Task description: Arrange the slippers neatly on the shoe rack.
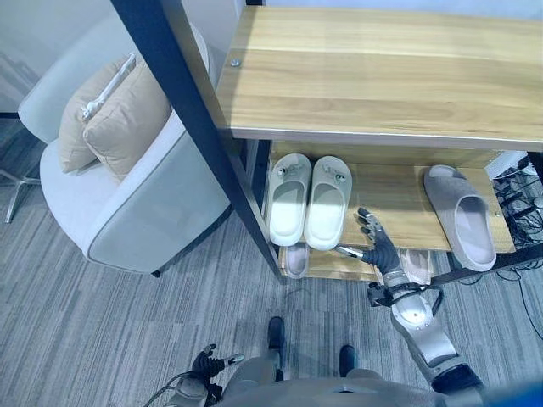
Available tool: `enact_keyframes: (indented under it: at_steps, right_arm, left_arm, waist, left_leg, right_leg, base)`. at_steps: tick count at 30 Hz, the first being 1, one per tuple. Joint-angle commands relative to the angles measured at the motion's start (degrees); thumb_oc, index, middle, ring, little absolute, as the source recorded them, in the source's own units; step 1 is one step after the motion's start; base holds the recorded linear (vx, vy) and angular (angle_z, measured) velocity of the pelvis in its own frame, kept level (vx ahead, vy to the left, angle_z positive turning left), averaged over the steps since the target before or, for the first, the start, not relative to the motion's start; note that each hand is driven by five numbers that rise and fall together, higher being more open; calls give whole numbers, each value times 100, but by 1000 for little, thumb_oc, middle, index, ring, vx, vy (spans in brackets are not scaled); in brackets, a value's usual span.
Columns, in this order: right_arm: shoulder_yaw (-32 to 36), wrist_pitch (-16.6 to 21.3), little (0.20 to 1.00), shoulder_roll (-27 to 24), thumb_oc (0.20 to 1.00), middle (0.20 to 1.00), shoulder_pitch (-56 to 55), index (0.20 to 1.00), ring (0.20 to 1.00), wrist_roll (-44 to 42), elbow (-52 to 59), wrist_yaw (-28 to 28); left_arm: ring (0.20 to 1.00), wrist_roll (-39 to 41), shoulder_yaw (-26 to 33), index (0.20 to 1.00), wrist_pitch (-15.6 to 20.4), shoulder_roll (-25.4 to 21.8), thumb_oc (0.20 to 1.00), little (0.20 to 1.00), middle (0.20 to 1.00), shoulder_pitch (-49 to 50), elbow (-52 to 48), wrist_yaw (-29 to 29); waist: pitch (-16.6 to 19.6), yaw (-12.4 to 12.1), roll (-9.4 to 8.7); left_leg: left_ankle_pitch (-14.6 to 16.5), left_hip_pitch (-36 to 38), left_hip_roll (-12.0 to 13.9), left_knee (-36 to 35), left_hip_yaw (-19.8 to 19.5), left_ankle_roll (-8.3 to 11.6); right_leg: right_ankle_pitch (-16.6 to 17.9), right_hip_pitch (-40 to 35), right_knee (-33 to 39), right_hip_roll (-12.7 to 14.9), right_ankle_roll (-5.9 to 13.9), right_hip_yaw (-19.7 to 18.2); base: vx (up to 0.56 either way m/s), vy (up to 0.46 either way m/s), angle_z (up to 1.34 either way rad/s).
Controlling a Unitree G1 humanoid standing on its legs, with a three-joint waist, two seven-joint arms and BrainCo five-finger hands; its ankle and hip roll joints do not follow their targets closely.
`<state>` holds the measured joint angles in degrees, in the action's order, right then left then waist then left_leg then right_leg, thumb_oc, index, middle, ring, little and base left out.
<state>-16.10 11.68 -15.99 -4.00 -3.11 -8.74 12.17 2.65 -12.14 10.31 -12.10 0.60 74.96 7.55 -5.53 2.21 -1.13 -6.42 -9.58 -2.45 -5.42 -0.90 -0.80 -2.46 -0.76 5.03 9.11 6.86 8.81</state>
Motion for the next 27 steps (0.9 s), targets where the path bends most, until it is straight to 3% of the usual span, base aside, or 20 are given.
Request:
enact_keyframes:
  at_steps: [1,6,10,12,14,20,27]
  right_arm:
    - [166,355,1000,-142,1000,1000,78,1000,1000,478,689,266]
    - [1094,340,1000,-660,1000,1000,10,1000,1000,1747,1139,925]
    - [1987,-34,1000,-1071,1000,1000,184,1000,1000,2571,564,1525]
    - [2086,-115,1000,-1121,1000,1000,241,1000,1000,2610,399,1575]
    - [2195,-273,1000,-1397,1000,1000,474,1000,1000,2737,-540,1718]
    - [2024,-369,1000,-1607,1000,1000,1076,1000,1000,2167,-2165,1747]
    - [1949,-470,1000,-1544,1000,1000,1245,1000,1000,1760,-3000,1757]
  left_arm:
    - [1000,-243,29,1000,20,279,1000,1000,1000,-162,445,47]
    - [1000,-441,-26,1000,115,281,1000,1000,1000,-4,279,-87]
    - [1000,-622,-58,1000,162,257,1000,1000,1000,134,215,-268]
    - [1000,-650,-74,1000,159,245,1000,1000,1000,148,206,-296]
    - [1000,-683,-105,1000,189,192,1000,1000,1000,195,249,-404]
    - [1000,-625,-231,1000,188,134,1000,1000,1000,321,300,-457]
    - [1000,-592,-277,1000,162,138,1000,1000,1000,365,363,-420]
  waist:
    - [-57,-141,-23]
    - [54,-120,-1]
    - [121,-164,16]
    - [125,-179,21]
    - [133,-233,24]
    - [139,-314,22]
    - [163,-331,38]
  left_leg:
    - [864,453,78,42,-119,7]
    - [898,563,110,42,-91,13]
    - [927,622,117,42,-112,11]
    - [933,633,117,42,-123,12]
    - [935,635,124,42,-148,21]
    - [936,653,107,42,-176,36]
    - [946,668,94,42,-168,40]
  right_leg:
    - [199,343,-694,324,330,-161]
    - [130,248,-657,291,322,-197]
    - [94,168,-617,268,316,-197]
    - [89,159,-616,262,312,-199]
    - [68,138,-609,245,300,-195]
    - [70,88,-576,233,285,-182]
    - [85,45,-524,230,281,-172]
  base:
    - [28,-43,-2]
    - [27,-70,-2]
    - [23,-56,0]
    - [11,-37,-2]
    - [2,-64,0]
    - [1,-29,2]
    - [10,-9,2]
